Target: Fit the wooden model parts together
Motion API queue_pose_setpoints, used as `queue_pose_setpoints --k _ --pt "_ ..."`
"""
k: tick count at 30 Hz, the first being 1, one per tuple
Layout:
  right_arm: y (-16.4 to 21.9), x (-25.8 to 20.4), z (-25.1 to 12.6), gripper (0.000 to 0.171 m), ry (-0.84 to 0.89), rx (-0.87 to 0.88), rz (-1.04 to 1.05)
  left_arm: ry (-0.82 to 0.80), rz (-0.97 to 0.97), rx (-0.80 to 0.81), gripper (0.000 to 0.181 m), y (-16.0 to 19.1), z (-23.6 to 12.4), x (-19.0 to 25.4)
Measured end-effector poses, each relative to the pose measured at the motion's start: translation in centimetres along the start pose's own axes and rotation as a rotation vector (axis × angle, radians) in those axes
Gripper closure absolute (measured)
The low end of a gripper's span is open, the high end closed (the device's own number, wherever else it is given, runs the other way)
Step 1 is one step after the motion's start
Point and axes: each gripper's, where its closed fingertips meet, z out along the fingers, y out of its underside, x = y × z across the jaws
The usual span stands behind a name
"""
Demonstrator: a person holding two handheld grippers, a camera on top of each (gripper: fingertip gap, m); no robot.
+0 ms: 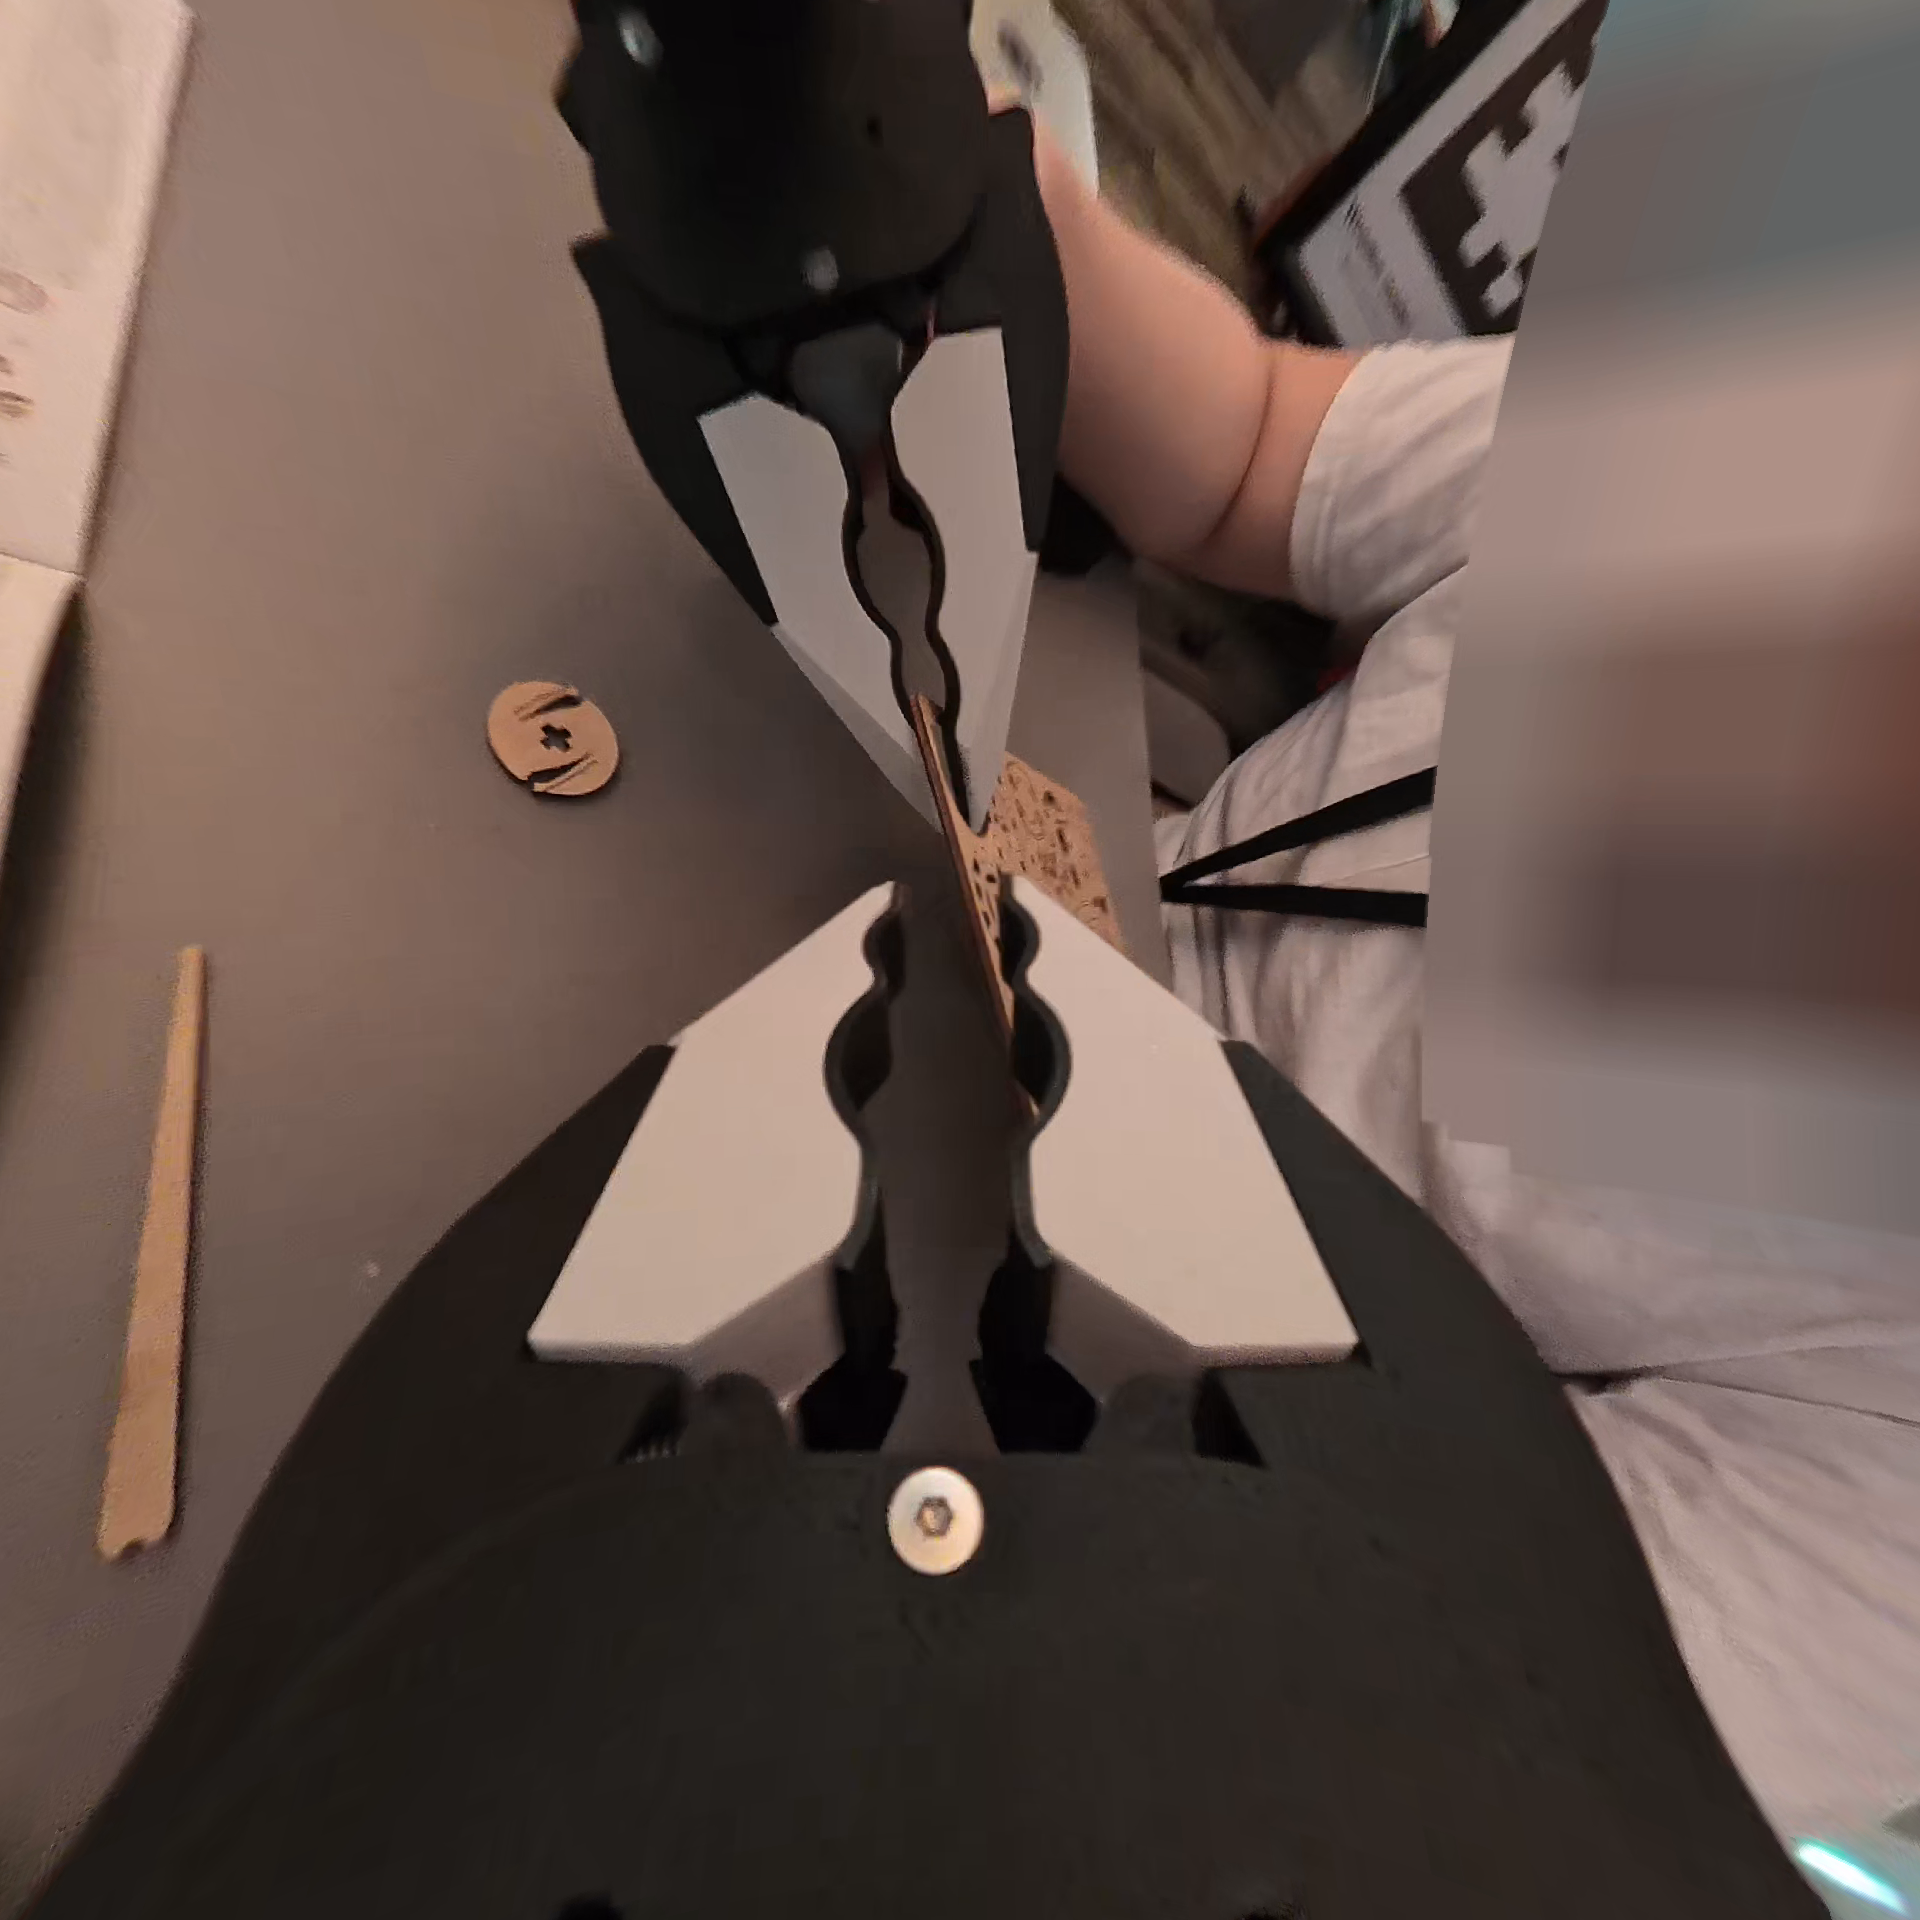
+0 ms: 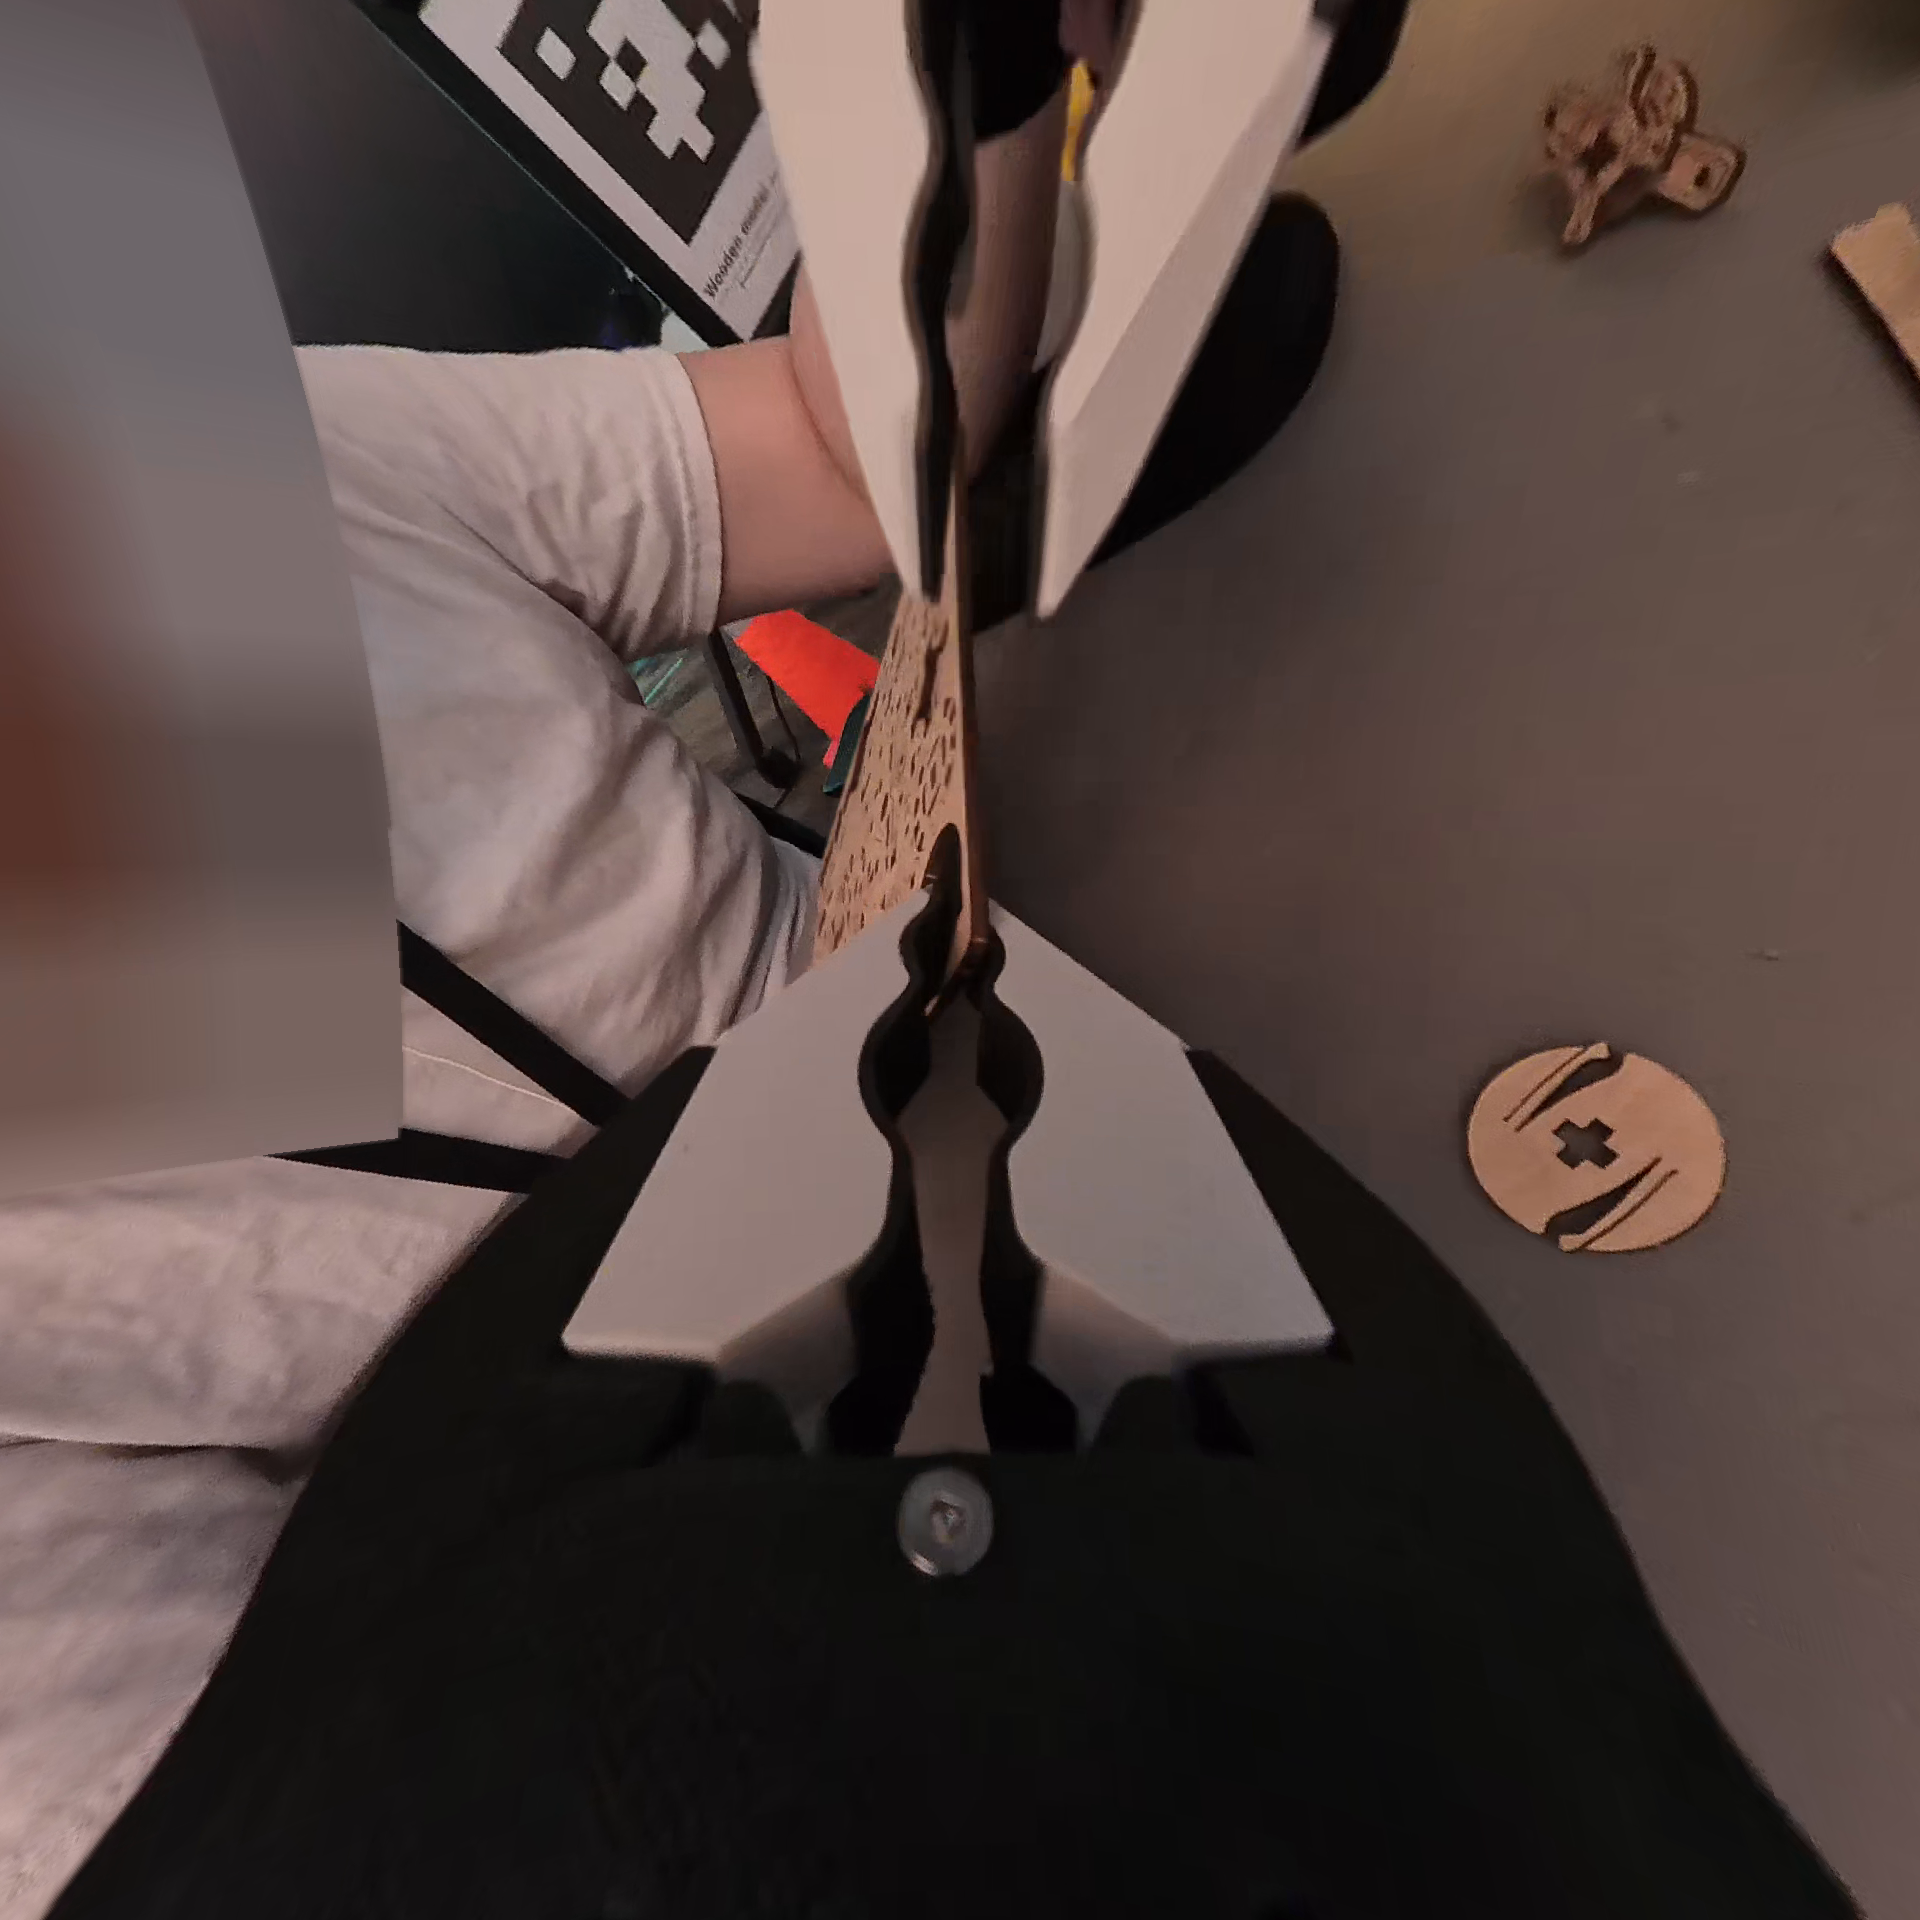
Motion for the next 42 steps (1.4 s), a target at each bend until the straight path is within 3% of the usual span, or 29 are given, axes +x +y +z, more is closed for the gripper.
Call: queue_pose_setpoints --k 6,13,17,20,25,28,34,36,37,42 --pt "-1.6 0.7 -1.5 0.171 0.045 0.107 0.010 -0.041 -0.018 0.167 0.149 -0.5 -5.6 -0.4" --pt "-2.2 2.2 -3.1 0.171 0.108 0.171 0.040 -0.111 -0.048 -0.034 0.133 2.8 -4.1 -1.2" --pt "-2.8 2.5 -4.2 0.171 0.124 0.226 0.042 -0.091 -0.116 -0.116 0.145 4.5 -3.2 -2.3" --pt "-2.7 3.0 -4.8 0.171 0.131 0.242 0.067 -0.043 -0.134 -0.158 0.171 5.3 -2.6 -2.3" --pt "-2.8 2.9 -4.9 0.171 0.098 0.252 0.067 0.019 -0.115 -0.144 0.176 4.9 -2.7 -1.4" --pt "-3.7 2.3 -5.5 0.153 0.092 0.301 0.023 0.023 -0.083 -0.151 0.175 5.0 -3.0 -1.0" --pt "-5.3 3.1 -7.5 0.148 0.168 0.427 -0.013 0.030 -0.049 -0.153 0.175 4.7 -2.7 -0.6" --pt "-5.1 2.6 -6.9 0.154 0.141 0.398 -0.019 0.026 -0.047 -0.155 0.175 4.6 -2.5 -0.7" --pt "-4.7 2.2 -6.5 0.169 0.124 0.366 -0.027 0.022 -0.046 -0.152 0.175 4.5 -2.4 -0.8" --pt "-3.3 1.7 -5.7 0.171 0.085 0.271 0.002 0.002 -0.073 -0.101 0.174 3.7 -2.9 -1.7"
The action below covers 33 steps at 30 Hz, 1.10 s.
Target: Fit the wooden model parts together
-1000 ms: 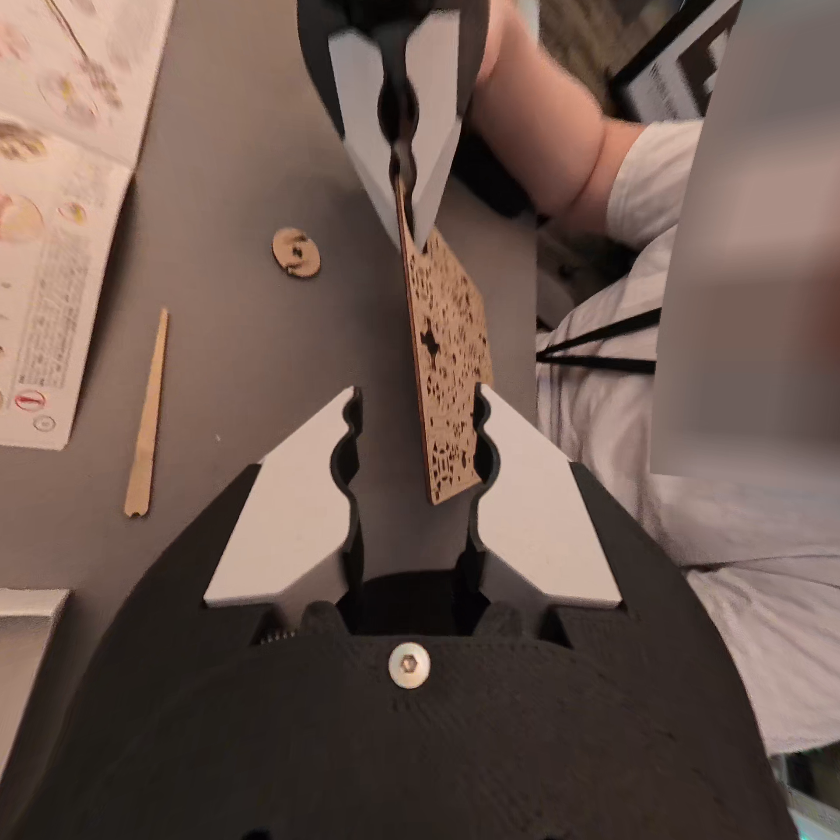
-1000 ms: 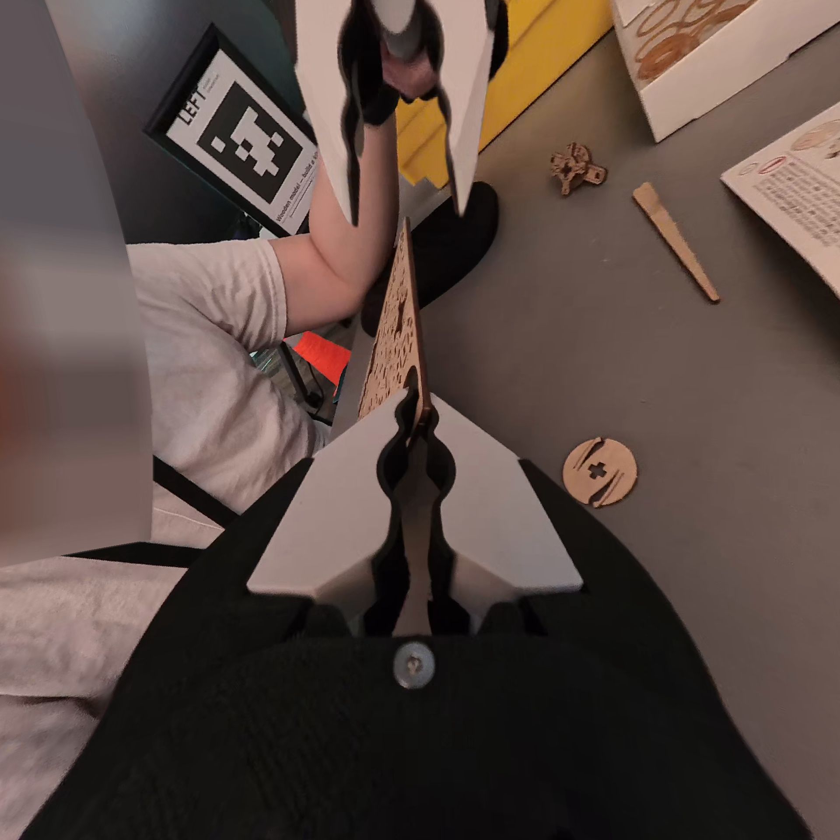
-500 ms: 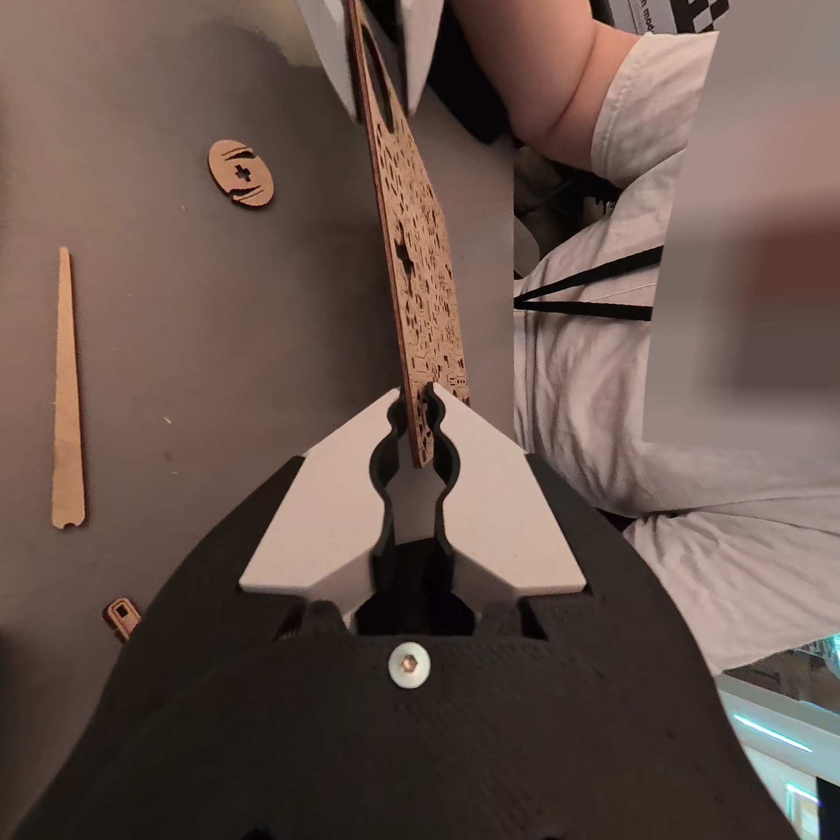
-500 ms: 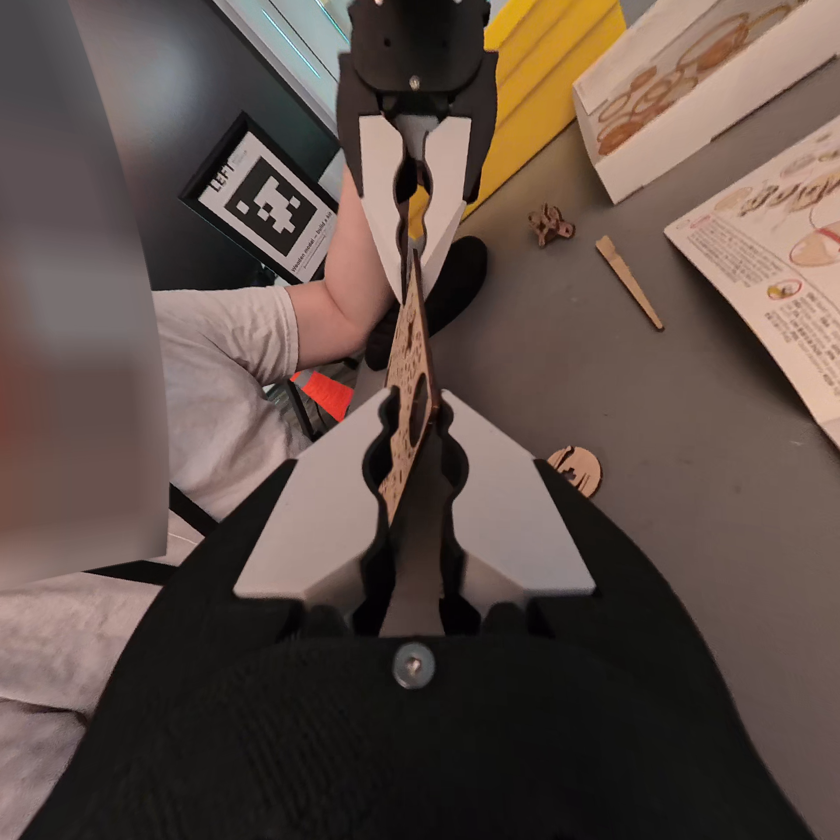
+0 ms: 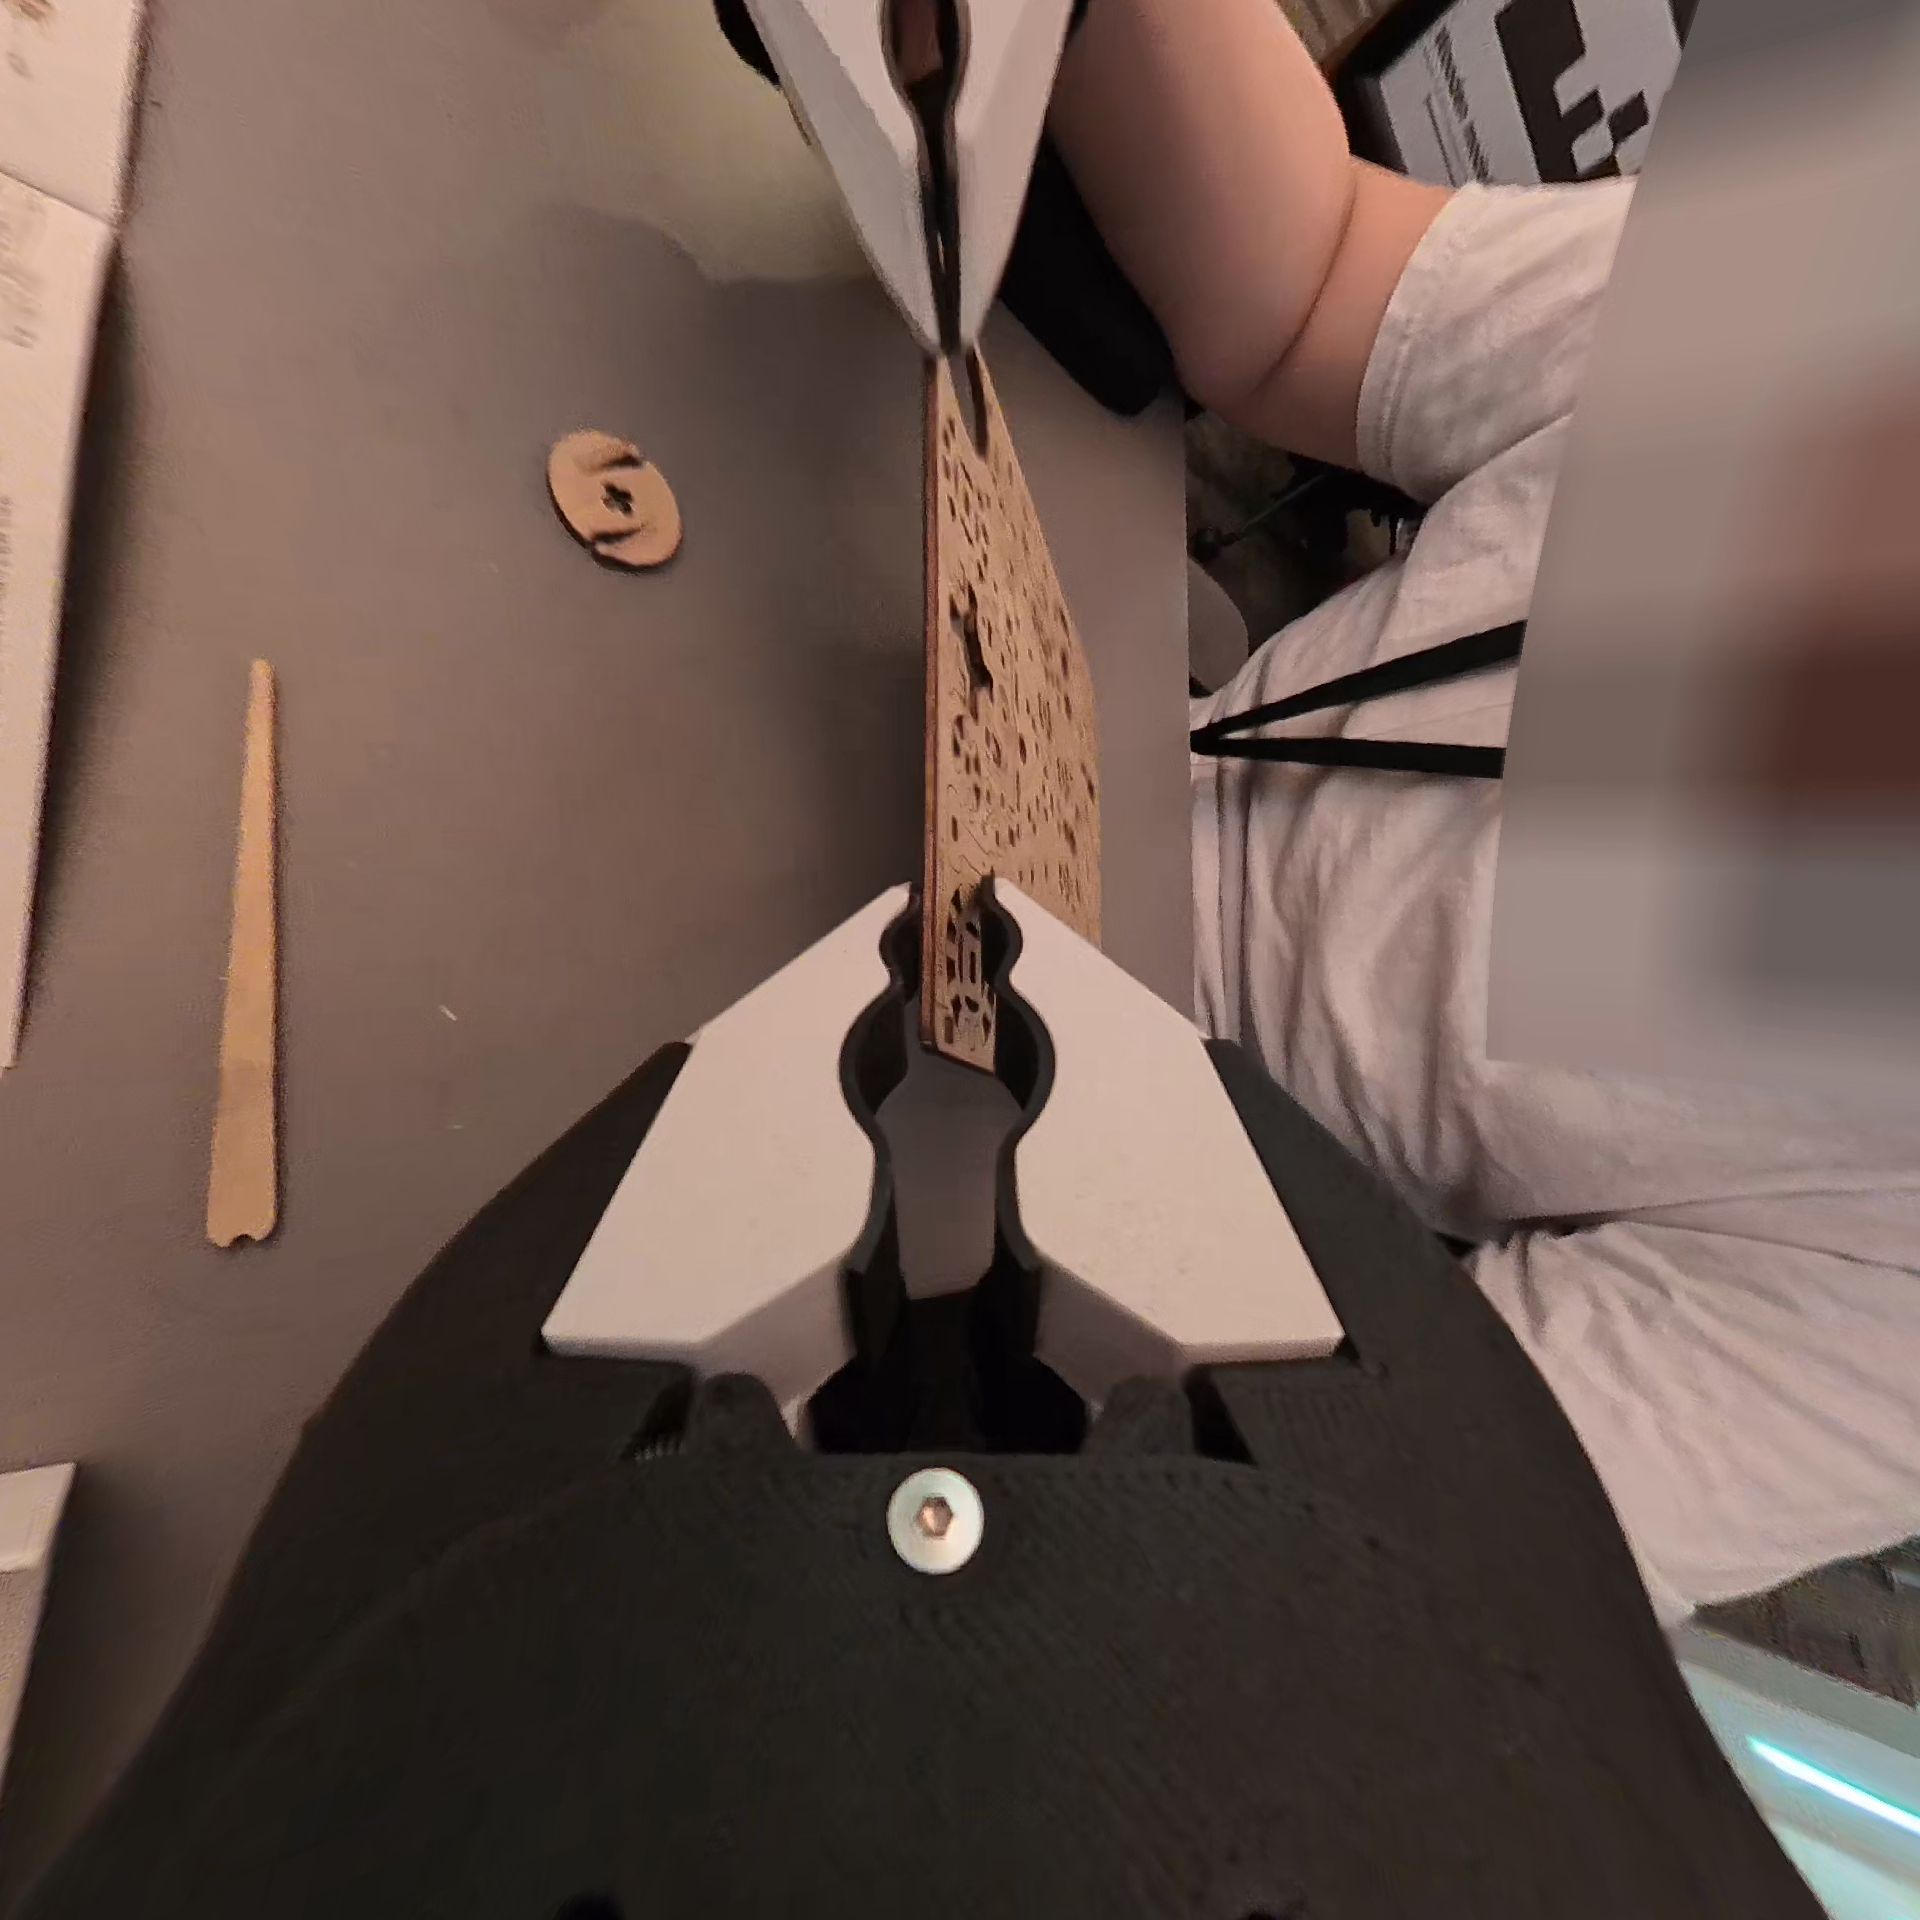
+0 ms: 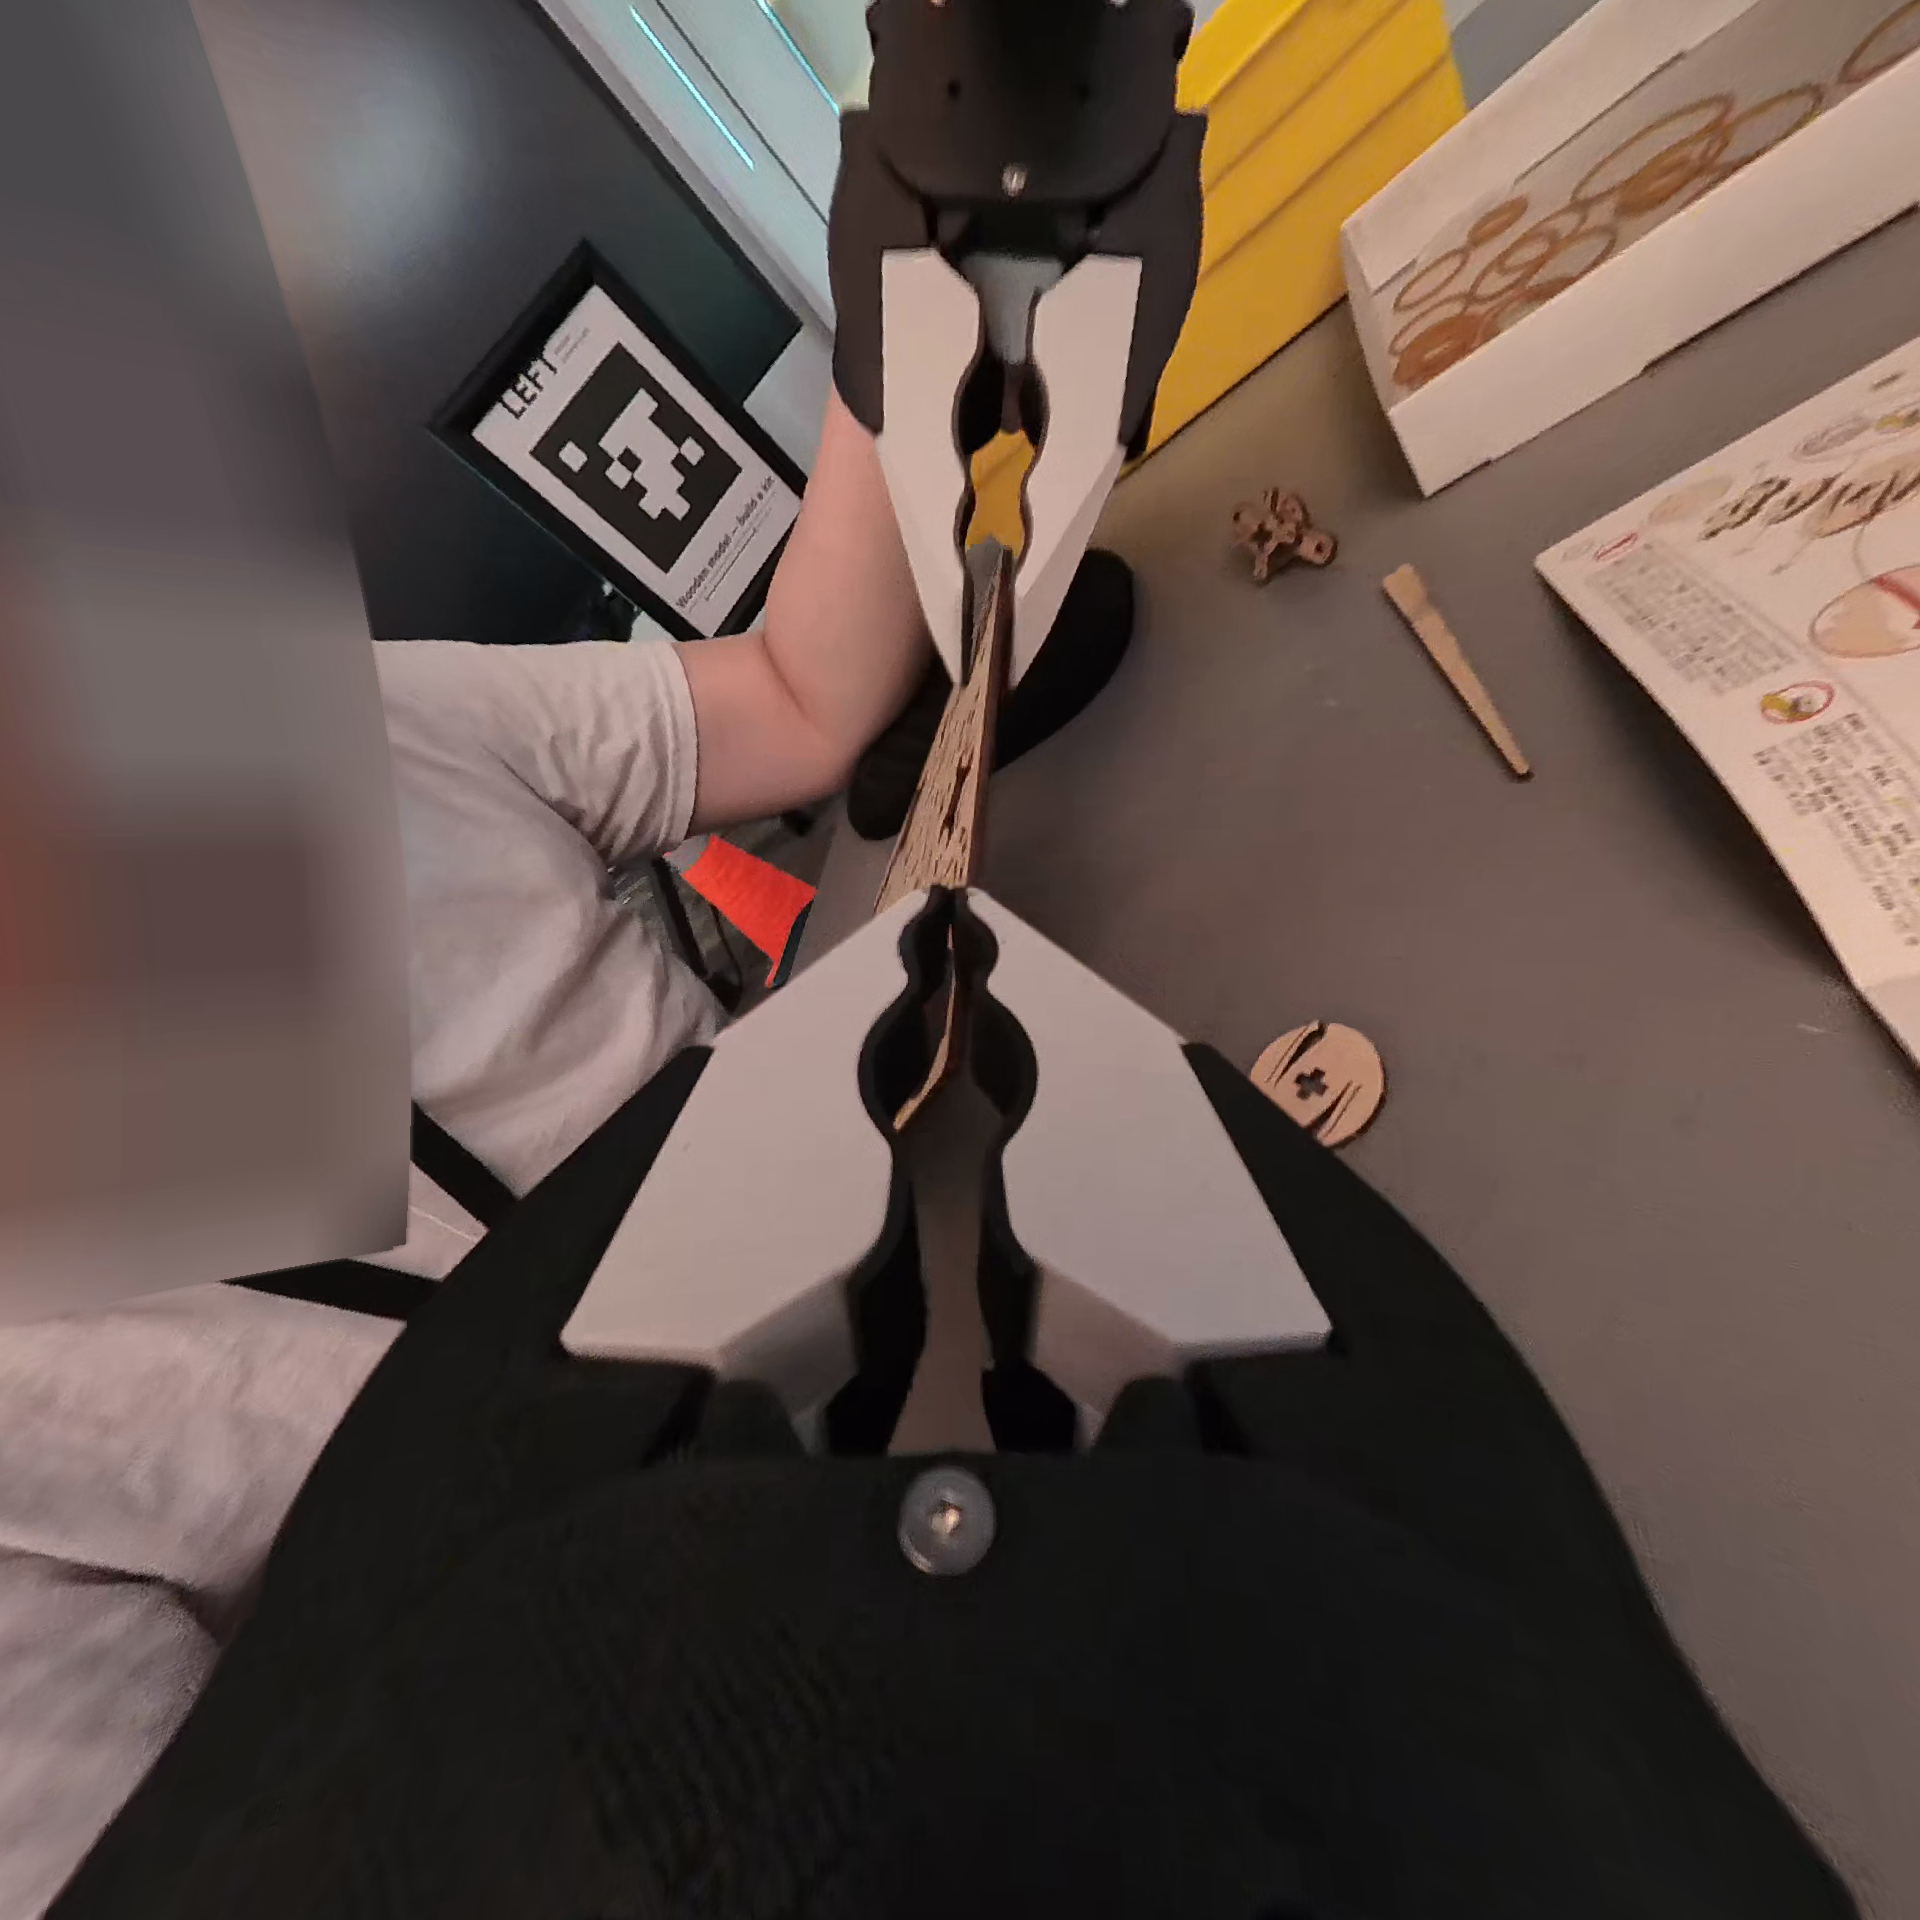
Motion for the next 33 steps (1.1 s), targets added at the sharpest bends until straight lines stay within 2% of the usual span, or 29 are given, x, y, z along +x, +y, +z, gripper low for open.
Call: queue_pose_setpoints --k 7,9,10,15,17,18,21,23,24,28,31,33 --pt "3.4 -0.3 0.5 0.170 -0.031 -0.192 0.010 -0.020 -0.017 0.162 0.174 -2.7 -1.1 -1.0" --pt "3.0 -0.1 0.9 0.152 -0.024 -0.166 0.026 -0.015 -0.016 0.164 0.174 -2.8 -0.9 -1.0" --pt "2.6 -0.1 1.0 0.149 -0.025 -0.147 0.027 -0.011 -0.016 0.152 0.174 -2.6 -0.7 -1.0" --pt "-0.6 -0.3 0.0 0.146 0.040 0.011 -0.108 0.012 0.000 0.107 0.174 -2.2 0.2 -0.5" --pt "0.2 -0.2 0.3 0.133 0.060 -0.040 -0.135 0.017 0.009 0.096 0.173 -2.2 0.5 -0.3" --pt "1.3 -0.6 0.8 0.133 0.034 -0.099 -0.131 0.016 0.013 0.090 0.173 -2.2 0.7 -0.2" --pt "5.0 -0.8 2.5 0.137 -0.017 -0.297 -0.071 0.005 0.019 0.077 0.172 -2.3 1.3 -0.4" --pt "6.6 -1.4 3.3 0.160 -0.075 -0.382 -0.040 0.011 0.025 0.065 0.172 -2.3 1.7 -0.2" --pt "6.9 -2.0 3.6 0.163 -0.111 -0.394 -0.014 0.013 0.033 0.052 0.171 -2.1 1.8 -0.1" --pt "6.9 -3.2 3.9 0.167 -0.167 -0.403 -0.011 0.027 0.096 0.084 0.163 -2.8 1.5 1.0" --pt "5.2 -3.7 3.4 0.169 -0.179 -0.319 -0.005 0.015 0.141 0.183 0.156 -3.9 -0.5 1.9" --pt "3.9 -3.3 2.5 0.170 -0.156 -0.252 0.007 -0.029 0.176 0.304 0.152 -5.3 -2.8 2.1"
